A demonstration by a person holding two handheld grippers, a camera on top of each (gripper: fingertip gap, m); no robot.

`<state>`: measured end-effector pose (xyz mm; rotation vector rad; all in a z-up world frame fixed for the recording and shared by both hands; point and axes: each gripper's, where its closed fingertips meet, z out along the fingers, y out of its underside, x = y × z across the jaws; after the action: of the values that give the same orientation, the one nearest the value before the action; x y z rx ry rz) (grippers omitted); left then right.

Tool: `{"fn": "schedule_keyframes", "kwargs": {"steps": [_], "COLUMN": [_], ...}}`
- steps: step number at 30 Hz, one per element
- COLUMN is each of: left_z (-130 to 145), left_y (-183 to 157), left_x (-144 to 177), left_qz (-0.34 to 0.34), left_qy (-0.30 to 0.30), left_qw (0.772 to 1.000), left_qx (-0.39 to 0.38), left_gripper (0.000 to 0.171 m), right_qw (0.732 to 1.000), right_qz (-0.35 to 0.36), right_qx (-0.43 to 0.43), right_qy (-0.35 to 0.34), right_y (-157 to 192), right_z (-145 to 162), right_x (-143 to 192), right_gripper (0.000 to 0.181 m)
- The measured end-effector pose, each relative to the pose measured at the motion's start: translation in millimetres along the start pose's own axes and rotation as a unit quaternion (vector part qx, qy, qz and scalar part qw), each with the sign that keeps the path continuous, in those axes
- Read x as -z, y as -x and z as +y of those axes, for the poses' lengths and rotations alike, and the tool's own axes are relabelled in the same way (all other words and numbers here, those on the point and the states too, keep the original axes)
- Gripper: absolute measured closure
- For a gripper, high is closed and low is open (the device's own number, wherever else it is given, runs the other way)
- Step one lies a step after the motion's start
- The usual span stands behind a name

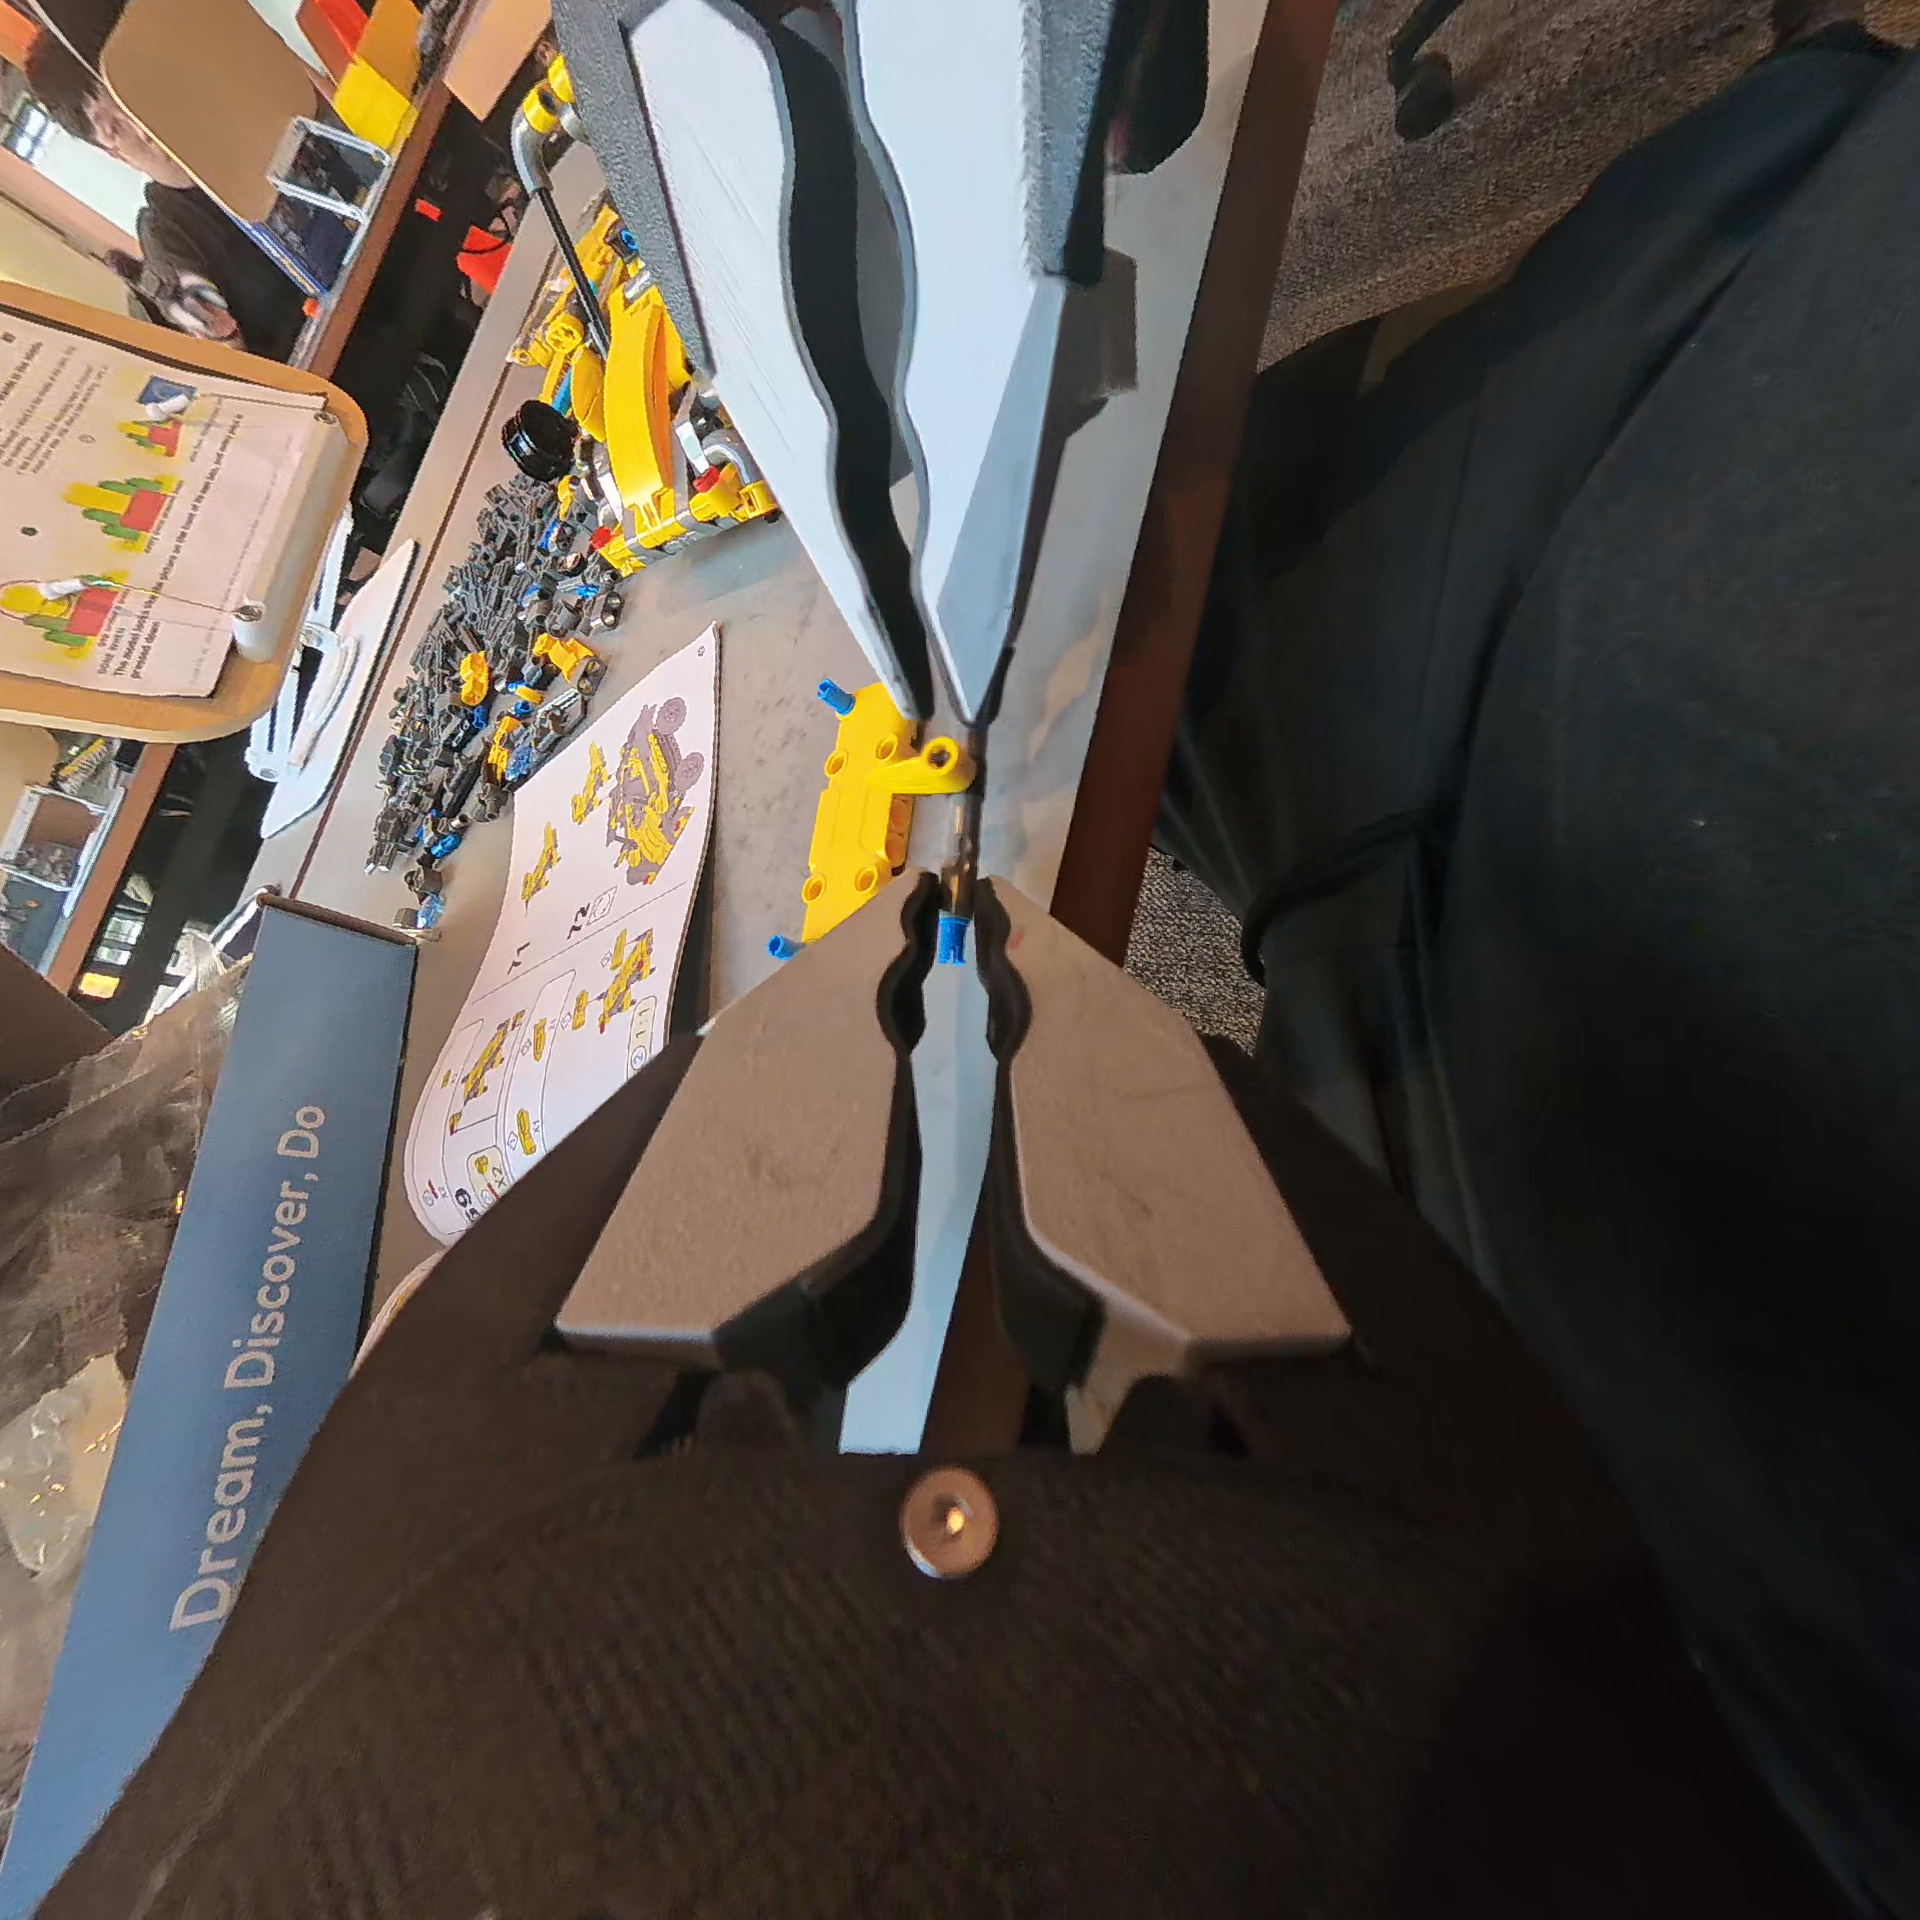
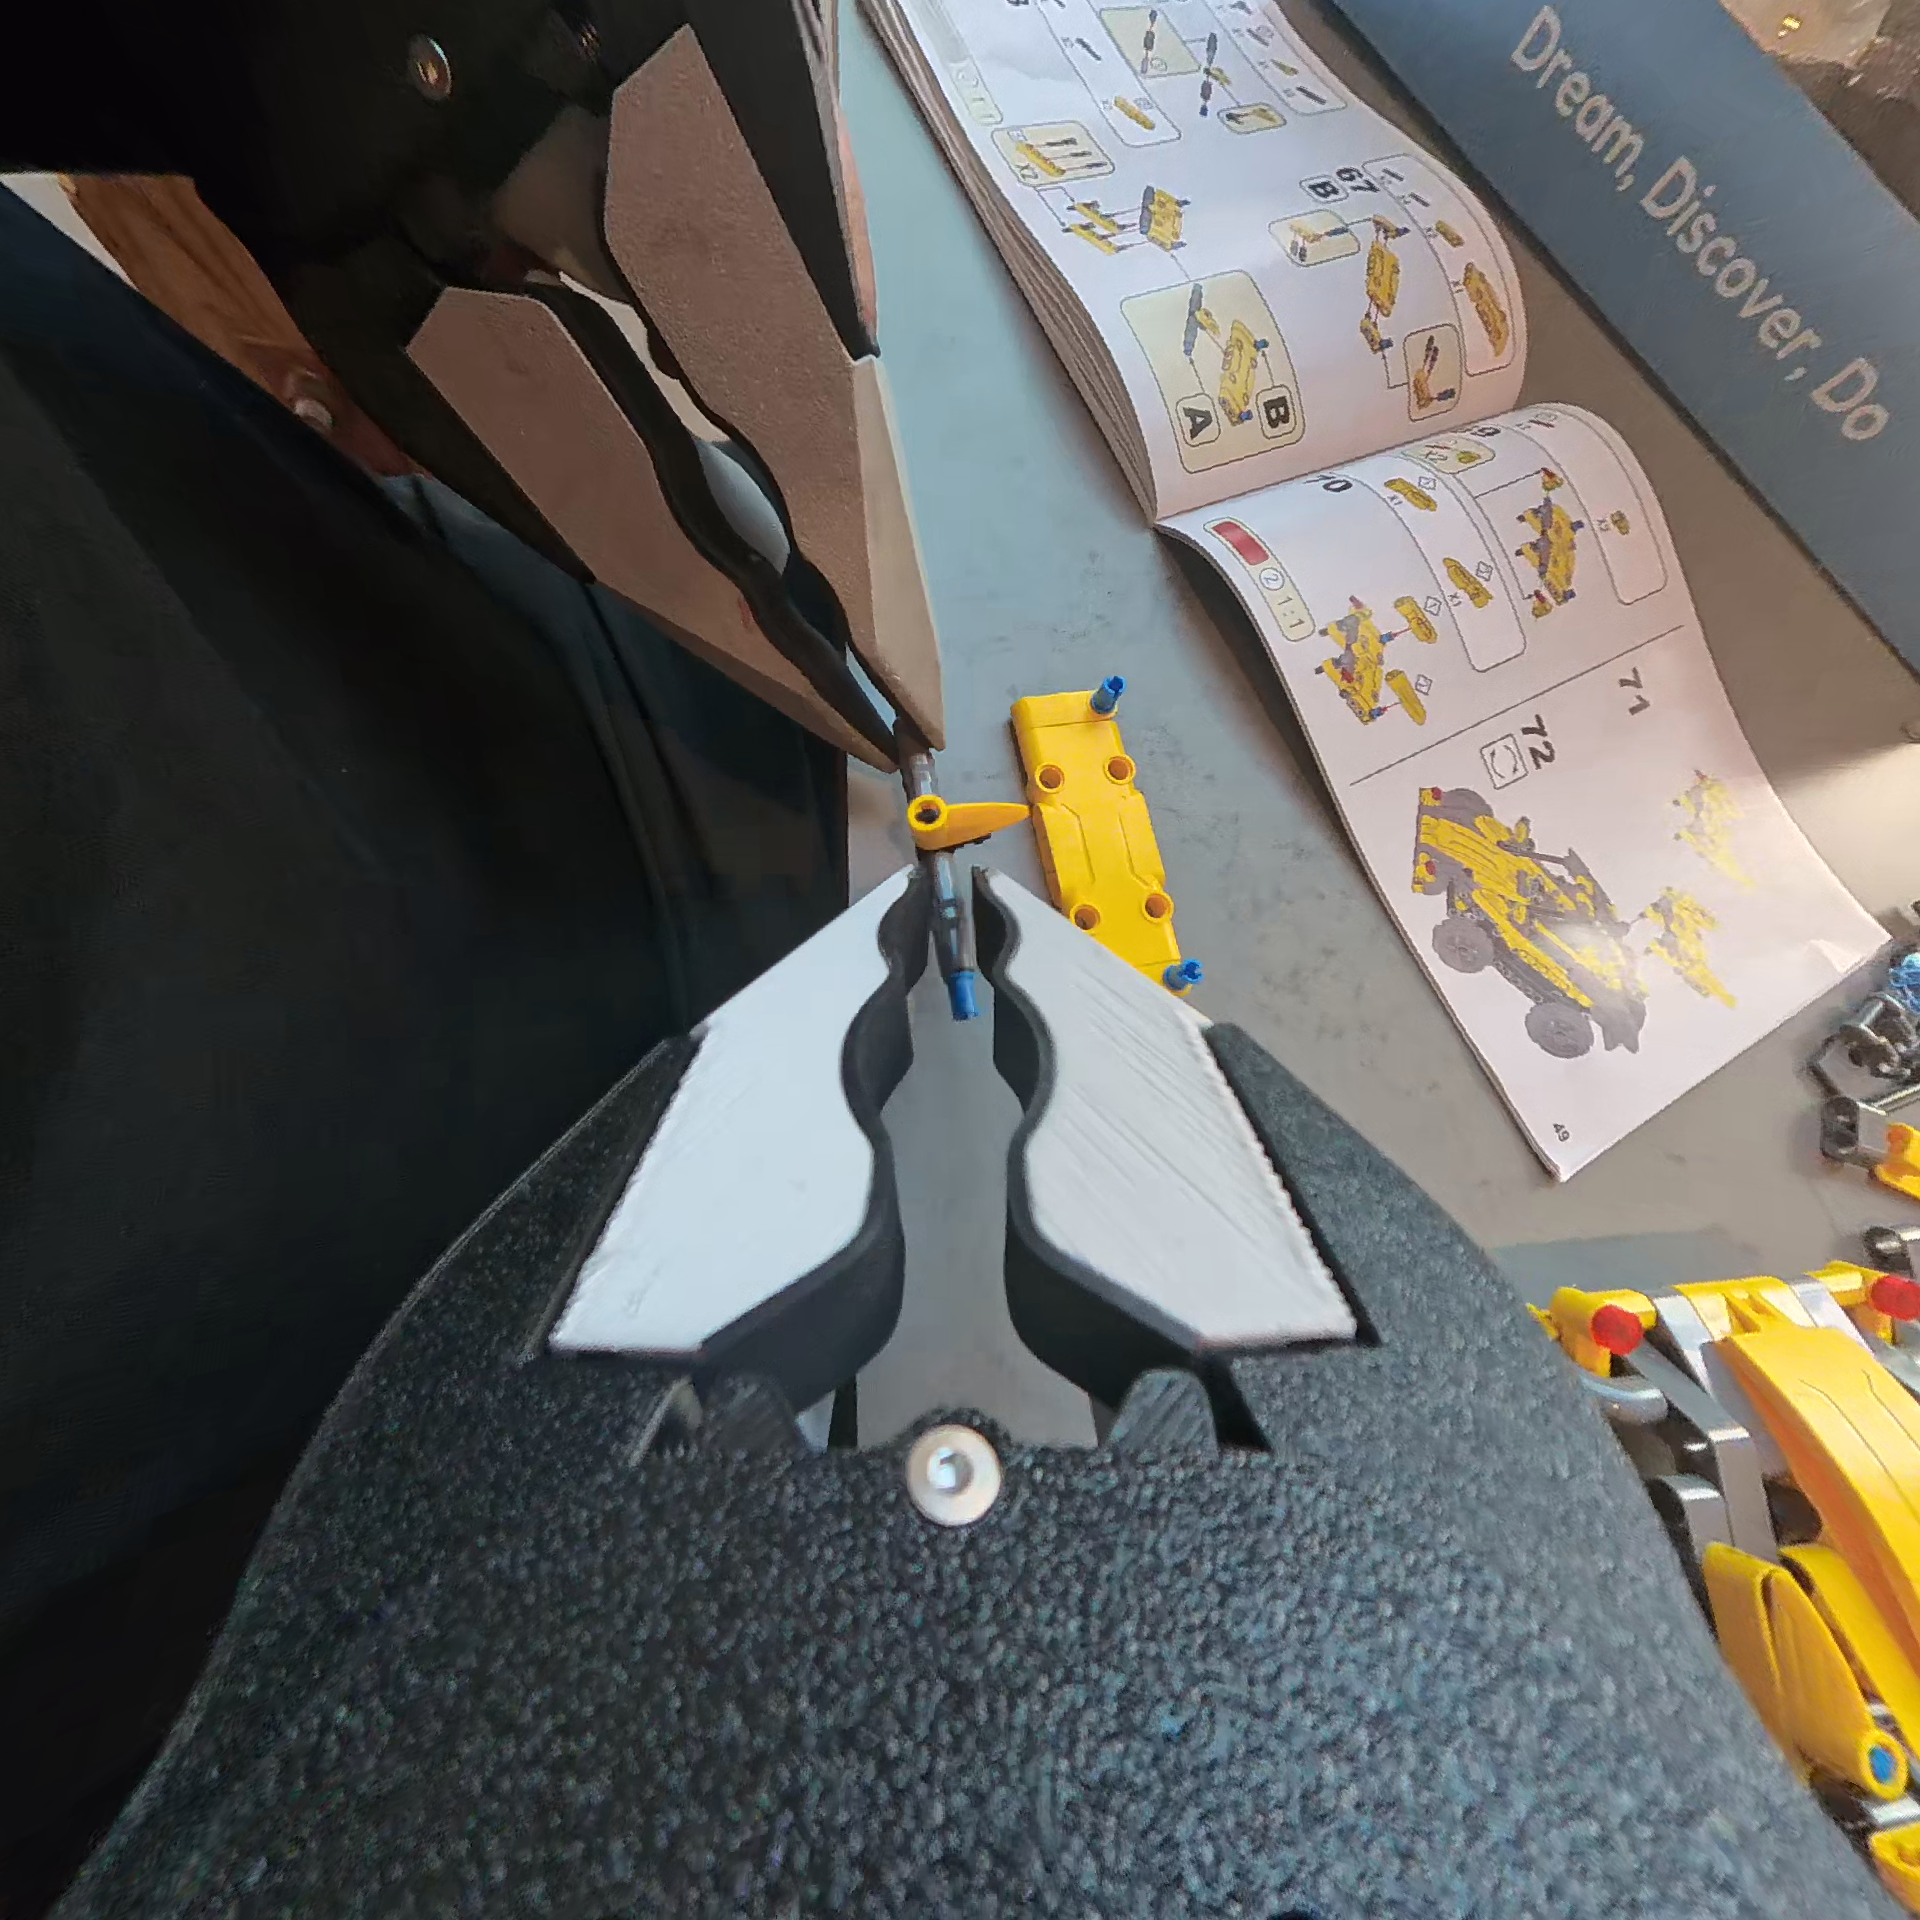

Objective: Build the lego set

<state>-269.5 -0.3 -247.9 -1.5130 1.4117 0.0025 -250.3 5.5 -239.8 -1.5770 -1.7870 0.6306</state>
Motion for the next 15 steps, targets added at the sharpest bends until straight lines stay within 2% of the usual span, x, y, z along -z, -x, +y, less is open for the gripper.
{"fn": "schedule_keyframes", "kwargs": {"steps": [4, 8, 15], "left_z": [-1.1, -0.2, -1.4], "left_y": [-4.7, -4.0, 1.2], "left_x": [0.2, -0.5, 0.9], "left_qz": [0.011, 0.007, -0.002], "left_qy": [-0.004, 0.001, -0.004], "left_qw": [1.0, 1.0, 1.0], "left_qx": [-0.005, -0.008, -0.001], "left_gripper": [0.168, 0.168, 0.168], "right_qw": [1.0, 0.999, 0.999], "right_qz": [0.011, -0.023, -0.032], "right_qx": [-0.027, -0.035, -0.027], "right_qy": [-0.006, -0.03, -0.031], "right_y": [-10.1, -0.8, 6.1], "right_z": [2.2, -5.4, -6.5], "right_x": [3.9, 8.6, 3.0], "right_gripper": [0.172, 0.168, 0.168]}}
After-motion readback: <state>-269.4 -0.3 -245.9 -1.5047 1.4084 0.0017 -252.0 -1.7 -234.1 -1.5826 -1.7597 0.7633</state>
